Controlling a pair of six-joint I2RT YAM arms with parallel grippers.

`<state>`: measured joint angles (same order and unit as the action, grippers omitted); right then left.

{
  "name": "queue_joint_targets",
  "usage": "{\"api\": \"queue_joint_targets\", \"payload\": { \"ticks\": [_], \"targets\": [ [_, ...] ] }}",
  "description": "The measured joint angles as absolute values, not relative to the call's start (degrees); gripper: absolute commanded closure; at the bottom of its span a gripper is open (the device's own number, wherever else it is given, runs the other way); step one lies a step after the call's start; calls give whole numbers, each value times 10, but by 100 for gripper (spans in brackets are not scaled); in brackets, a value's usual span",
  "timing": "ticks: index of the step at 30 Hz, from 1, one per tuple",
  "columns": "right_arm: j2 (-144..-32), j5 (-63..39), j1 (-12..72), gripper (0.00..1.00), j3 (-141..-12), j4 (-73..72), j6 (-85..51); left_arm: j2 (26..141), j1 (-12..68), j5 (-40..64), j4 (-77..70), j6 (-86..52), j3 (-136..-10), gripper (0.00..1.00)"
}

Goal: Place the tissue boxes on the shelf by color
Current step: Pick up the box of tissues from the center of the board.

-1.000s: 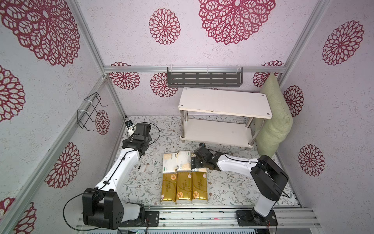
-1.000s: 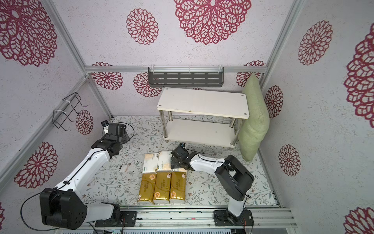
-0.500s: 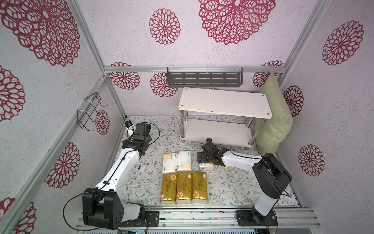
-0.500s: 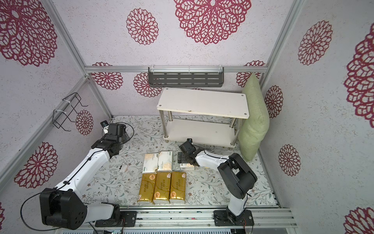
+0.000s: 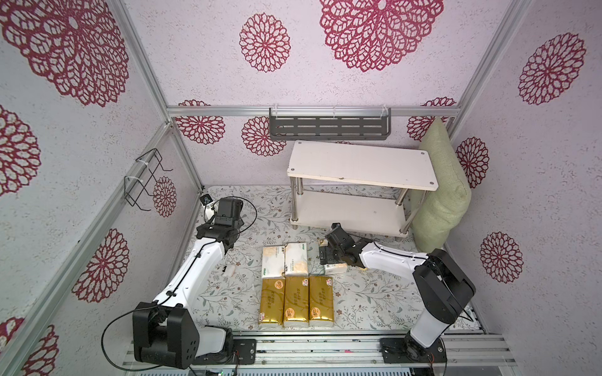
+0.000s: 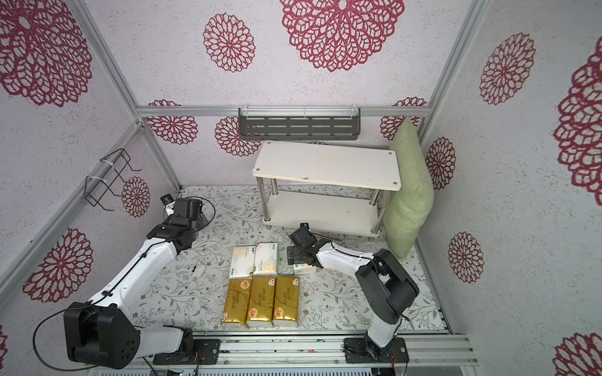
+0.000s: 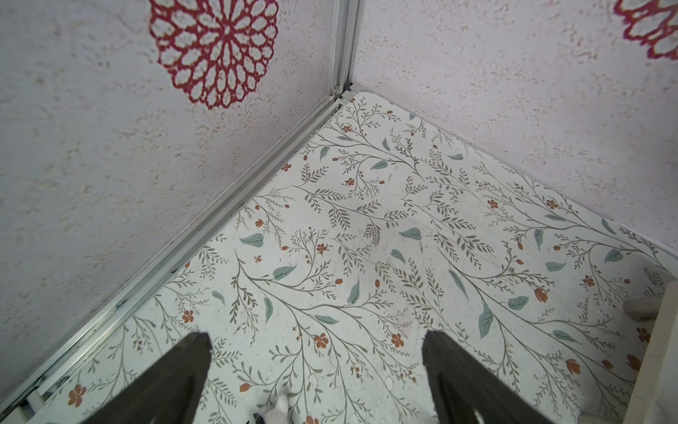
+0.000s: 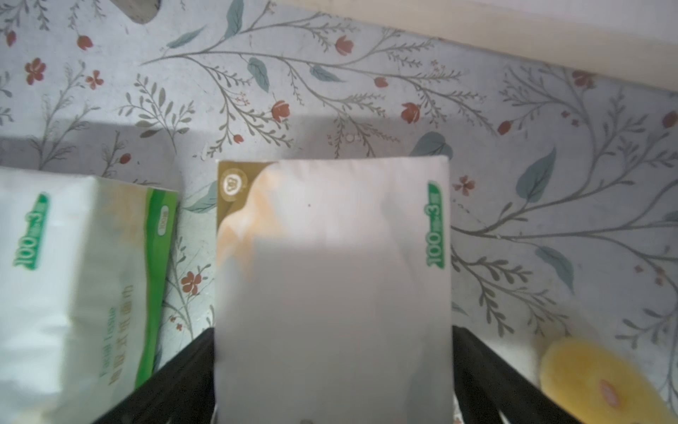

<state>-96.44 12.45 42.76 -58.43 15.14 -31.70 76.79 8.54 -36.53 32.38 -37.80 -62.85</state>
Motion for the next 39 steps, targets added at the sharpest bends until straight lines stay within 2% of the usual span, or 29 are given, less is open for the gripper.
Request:
{"api": "queue_joint_targets", "payload": {
  "ticks": [19,31,39],
  "targets": [
    [-930,174,478,1,-515,138,-372,768,85,-365,334,-382,-628,3],
    [-915,255,510,1,-444,21,-382,769,85,-359,334,-391,-628,3],
    [-936,260,512,1,-439,-13,-382,769,85,-353,334,-392,-628,3]
  ]
}}
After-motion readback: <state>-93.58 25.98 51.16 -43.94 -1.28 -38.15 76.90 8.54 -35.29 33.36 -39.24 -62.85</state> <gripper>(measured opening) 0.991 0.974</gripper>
